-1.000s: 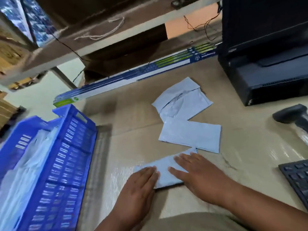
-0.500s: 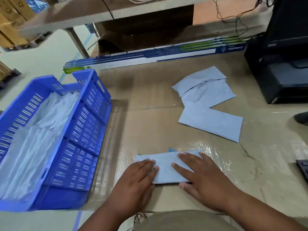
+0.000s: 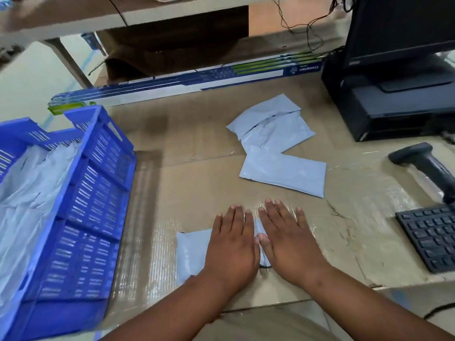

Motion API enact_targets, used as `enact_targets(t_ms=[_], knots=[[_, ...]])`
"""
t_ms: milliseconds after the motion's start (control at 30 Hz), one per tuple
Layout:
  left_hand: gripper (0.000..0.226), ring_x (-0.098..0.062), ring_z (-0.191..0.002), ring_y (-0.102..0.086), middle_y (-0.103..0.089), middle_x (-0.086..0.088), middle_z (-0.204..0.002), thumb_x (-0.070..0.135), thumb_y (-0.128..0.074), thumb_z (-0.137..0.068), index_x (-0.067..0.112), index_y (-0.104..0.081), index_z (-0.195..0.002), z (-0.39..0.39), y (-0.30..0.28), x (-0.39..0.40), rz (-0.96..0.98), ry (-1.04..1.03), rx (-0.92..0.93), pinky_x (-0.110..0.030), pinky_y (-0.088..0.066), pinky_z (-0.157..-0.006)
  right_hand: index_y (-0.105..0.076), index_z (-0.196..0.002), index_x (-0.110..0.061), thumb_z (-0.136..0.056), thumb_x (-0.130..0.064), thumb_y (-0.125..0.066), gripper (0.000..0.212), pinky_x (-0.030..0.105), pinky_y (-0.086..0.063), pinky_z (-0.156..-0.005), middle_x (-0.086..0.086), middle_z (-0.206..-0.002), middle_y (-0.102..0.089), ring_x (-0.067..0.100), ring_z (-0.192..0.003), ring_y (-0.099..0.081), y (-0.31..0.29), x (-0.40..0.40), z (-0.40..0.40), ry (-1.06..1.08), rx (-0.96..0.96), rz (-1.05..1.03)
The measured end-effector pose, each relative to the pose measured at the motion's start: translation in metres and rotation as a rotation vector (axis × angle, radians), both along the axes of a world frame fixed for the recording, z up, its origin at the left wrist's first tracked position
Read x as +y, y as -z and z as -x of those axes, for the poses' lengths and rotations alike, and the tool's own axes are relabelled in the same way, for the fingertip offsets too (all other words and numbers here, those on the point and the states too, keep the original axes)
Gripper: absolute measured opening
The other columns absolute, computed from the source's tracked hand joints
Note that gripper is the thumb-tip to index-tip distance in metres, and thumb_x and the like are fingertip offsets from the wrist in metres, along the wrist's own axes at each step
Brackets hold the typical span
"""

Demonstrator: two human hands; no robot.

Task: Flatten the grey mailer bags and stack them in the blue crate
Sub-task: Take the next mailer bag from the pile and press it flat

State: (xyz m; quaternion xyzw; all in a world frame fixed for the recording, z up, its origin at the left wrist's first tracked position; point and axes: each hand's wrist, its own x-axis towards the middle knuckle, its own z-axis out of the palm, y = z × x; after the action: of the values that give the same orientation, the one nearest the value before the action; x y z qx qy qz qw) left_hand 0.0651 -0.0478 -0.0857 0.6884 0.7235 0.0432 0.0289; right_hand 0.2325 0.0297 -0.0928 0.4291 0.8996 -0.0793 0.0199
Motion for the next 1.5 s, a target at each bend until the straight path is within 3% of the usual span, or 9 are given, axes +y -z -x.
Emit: enact_targets(t_ms=[233, 367, 567, 767, 900, 1000, 1133, 1300, 1500], knots=[[0.068, -0.034, -0.162, -0.014, -0.019, -0.018, -0.174, 0.043, -0.026, -0.108, 0.007, -0.028, -0.165, -0.006, 0.004, 0.006, 0.071, -0.007, 0.060, -0.059, -0.016, -0.127, -0.019, -0.169, -0.020, -0.109, -0.048, -0.016, 0.067, 0.063, -0.003, -0.128, 0.004, -0.178, -0.001, 0.024, -0.164, 0.003, 0.006, 0.003, 0.001, -0.033, 0.001, 0.001], [0.068, -0.034, -0.163, -0.010, -0.016, -0.018, -0.175, 0.043, -0.028, -0.108, 0.009, -0.024, -0.167, -0.007, 0.006, 0.008, 0.076, 0.005, 0.061, -0.059, -0.016, -0.127, -0.011, -0.170, -0.023, -0.108, -0.049, -0.011, 0.067, 0.063, 0.000, -0.127, 0.005, -0.178, 0.005, 0.026, -0.163, 0.009, 0.005, 0.005, 0.001, -0.053, -0.029, 0.009], [0.069, -0.033, -0.163, -0.007, -0.011, -0.017, -0.176, 0.044, -0.020, -0.109, 0.009, -0.018, -0.168, -0.005, 0.005, 0.008, 0.087, 0.026, 0.072, -0.058, -0.013, -0.128, -0.014, -0.170, -0.023, -0.109, -0.049, -0.014, 0.066, 0.064, -0.002, -0.127, 0.005, -0.178, 0.001, 0.028, -0.164, 0.005, 0.004, 0.006, 0.001, -0.059, -0.021, 0.004], [0.067, -0.032, -0.161, -0.022, -0.028, -0.018, -0.171, 0.041, -0.025, -0.108, 0.003, -0.034, -0.163, -0.001, 0.003, 0.003, 0.009, 0.023, 0.072, -0.054, -0.016, -0.130, -0.011, -0.170, -0.024, -0.108, -0.050, -0.008, 0.067, 0.063, -0.001, -0.128, 0.004, -0.178, 0.004, 0.026, -0.164, 0.009, -0.002, 0.005, 0.001, -0.064, -0.032, 0.024], [0.062, -0.036, -0.156, -0.033, -0.040, -0.022, -0.164, 0.028, -0.038, -0.102, -0.002, -0.044, -0.156, 0.005, -0.010, -0.007, -0.118, -0.026, -0.012, -0.053, -0.022, -0.129, -0.025, -0.167, -0.015, -0.108, -0.047, -0.013, 0.069, 0.062, -0.005, -0.128, 0.008, -0.177, -0.009, 0.029, -0.164, -0.003, -0.013, 0.005, 0.002, -0.054, 0.045, -0.020], [0.061, -0.039, -0.155, -0.033, -0.039, -0.023, -0.164, 0.025, -0.039, -0.101, -0.002, -0.044, -0.155, 0.016, -0.016, -0.021, -0.118, -0.100, 0.010, -0.054, -0.025, -0.128, -0.031, -0.163, -0.010, -0.106, -0.042, -0.024, 0.066, 0.061, -0.009, -0.129, 0.012, -0.175, -0.017, 0.032, -0.163, -0.010, -0.021, -0.001, 0.014, -0.152, 0.100, -0.058], [0.064, -0.036, -0.157, -0.032, -0.037, -0.020, -0.166, 0.025, -0.041, -0.098, 0.000, -0.044, -0.157, 0.030, -0.007, -0.039, -0.019, -0.108, 0.041, -0.053, -0.026, -0.127, -0.031, -0.164, -0.013, -0.102, -0.039, -0.024, 0.067, 0.058, -0.012, -0.130, 0.009, -0.175, -0.018, 0.029, -0.163, -0.013, -0.013, -0.018, 0.038, -0.293, 0.099, 0.036], [0.063, -0.034, -0.154, -0.037, -0.043, -0.018, -0.164, 0.032, -0.041, -0.100, 0.003, -0.050, -0.154, 0.034, 0.006, -0.043, -0.068, -0.102, 0.029, -0.054, -0.028, -0.125, -0.031, -0.164, -0.020, -0.106, -0.049, -0.019, 0.066, 0.059, -0.015, -0.128, 0.006, -0.175, -0.020, 0.027, -0.162, -0.015, -0.004, -0.027, 0.045, -0.249, 0.057, 0.036], [0.065, -0.035, -0.156, -0.033, -0.038, -0.020, -0.167, 0.036, -0.039, -0.101, 0.002, -0.046, -0.156, 0.036, 0.013, -0.040, -0.104, -0.093, 0.013, -0.055, -0.023, -0.127, -0.024, -0.167, -0.023, -0.106, -0.046, -0.022, 0.065, 0.064, -0.013, -0.125, 0.005, -0.176, -0.015, 0.030, -0.162, -0.013, -0.001, -0.030, 0.049, -0.226, -0.024, -0.032]])
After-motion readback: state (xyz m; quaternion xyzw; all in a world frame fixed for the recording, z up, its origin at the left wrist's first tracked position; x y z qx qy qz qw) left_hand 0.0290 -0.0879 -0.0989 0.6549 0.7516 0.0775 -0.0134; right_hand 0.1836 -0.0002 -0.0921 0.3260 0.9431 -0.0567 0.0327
